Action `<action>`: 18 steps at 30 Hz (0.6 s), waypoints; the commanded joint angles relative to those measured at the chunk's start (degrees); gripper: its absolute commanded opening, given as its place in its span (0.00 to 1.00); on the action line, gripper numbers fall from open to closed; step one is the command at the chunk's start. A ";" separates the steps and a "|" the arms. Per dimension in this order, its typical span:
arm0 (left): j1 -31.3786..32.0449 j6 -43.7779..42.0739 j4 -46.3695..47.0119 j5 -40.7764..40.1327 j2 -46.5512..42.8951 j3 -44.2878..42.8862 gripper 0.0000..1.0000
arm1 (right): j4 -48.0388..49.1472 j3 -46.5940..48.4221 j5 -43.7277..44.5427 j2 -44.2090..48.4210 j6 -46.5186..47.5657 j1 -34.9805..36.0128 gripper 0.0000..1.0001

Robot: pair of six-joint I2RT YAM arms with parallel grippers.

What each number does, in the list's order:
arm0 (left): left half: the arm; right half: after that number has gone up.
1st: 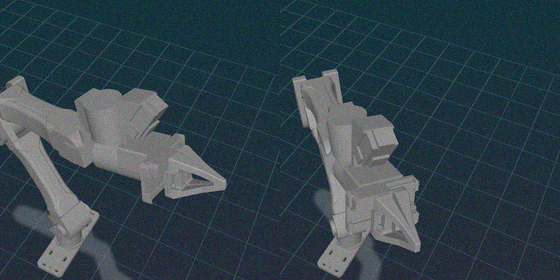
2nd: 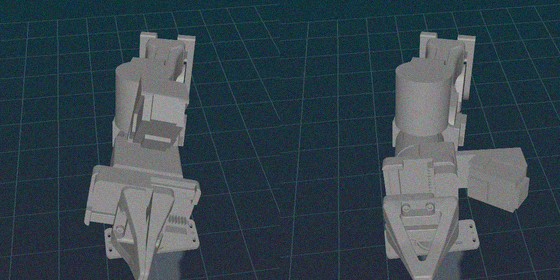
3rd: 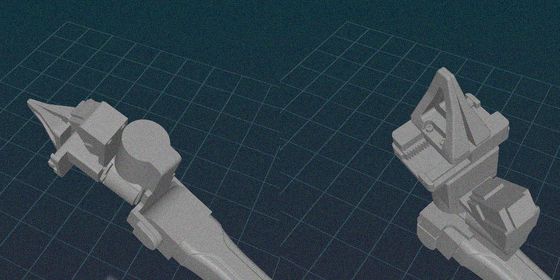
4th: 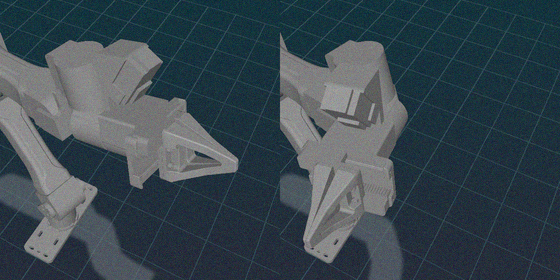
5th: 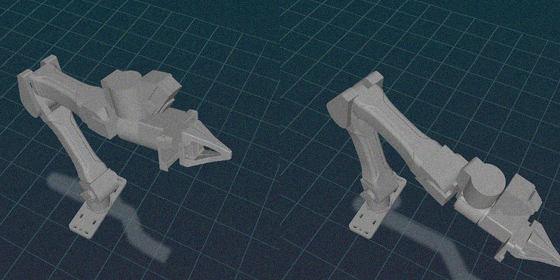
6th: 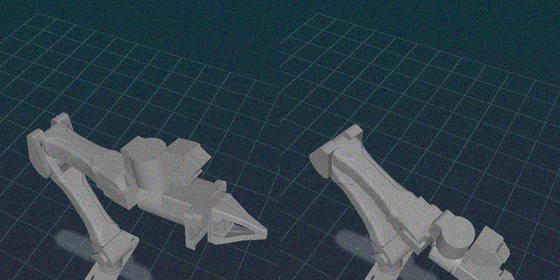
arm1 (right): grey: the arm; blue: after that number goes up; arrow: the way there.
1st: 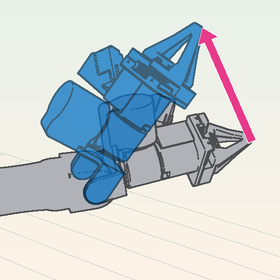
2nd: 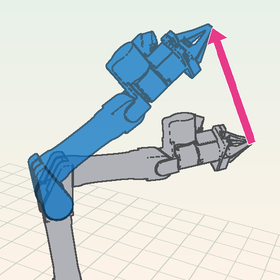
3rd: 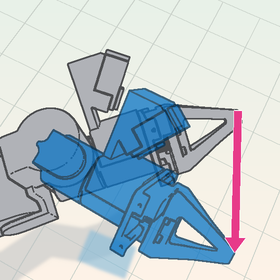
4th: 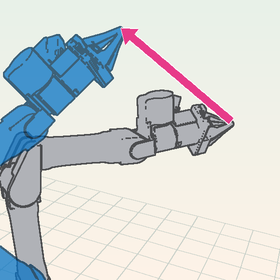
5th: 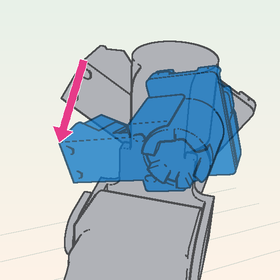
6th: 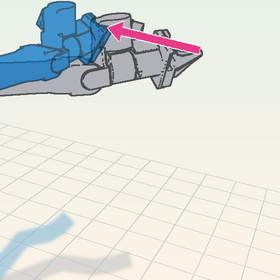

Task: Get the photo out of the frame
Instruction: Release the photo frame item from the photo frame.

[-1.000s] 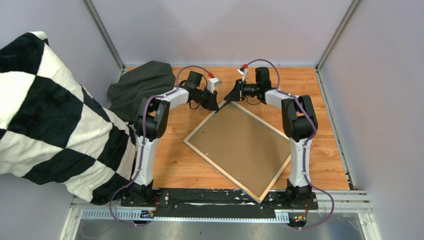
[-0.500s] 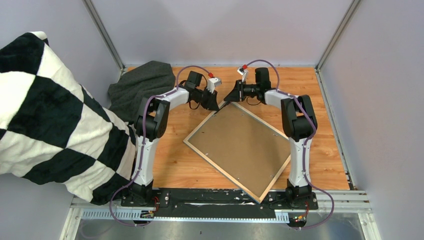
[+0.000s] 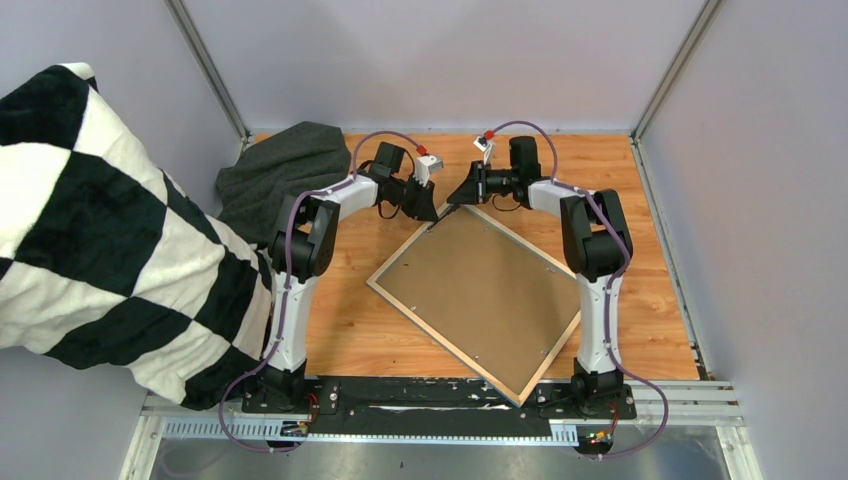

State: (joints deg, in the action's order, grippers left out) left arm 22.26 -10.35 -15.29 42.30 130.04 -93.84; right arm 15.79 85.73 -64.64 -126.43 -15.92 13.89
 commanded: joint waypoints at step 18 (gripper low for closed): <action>3.67 -1.89 -11.19 3.85 5.61 3.27 0.00 | -3.75 0.84 -1.76 -4.57 0.14 2.47 0.00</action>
State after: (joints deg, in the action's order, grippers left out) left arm 22.26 -10.37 -15.31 42.30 130.04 -93.84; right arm 15.59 86.63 -65.23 -127.39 -15.94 13.98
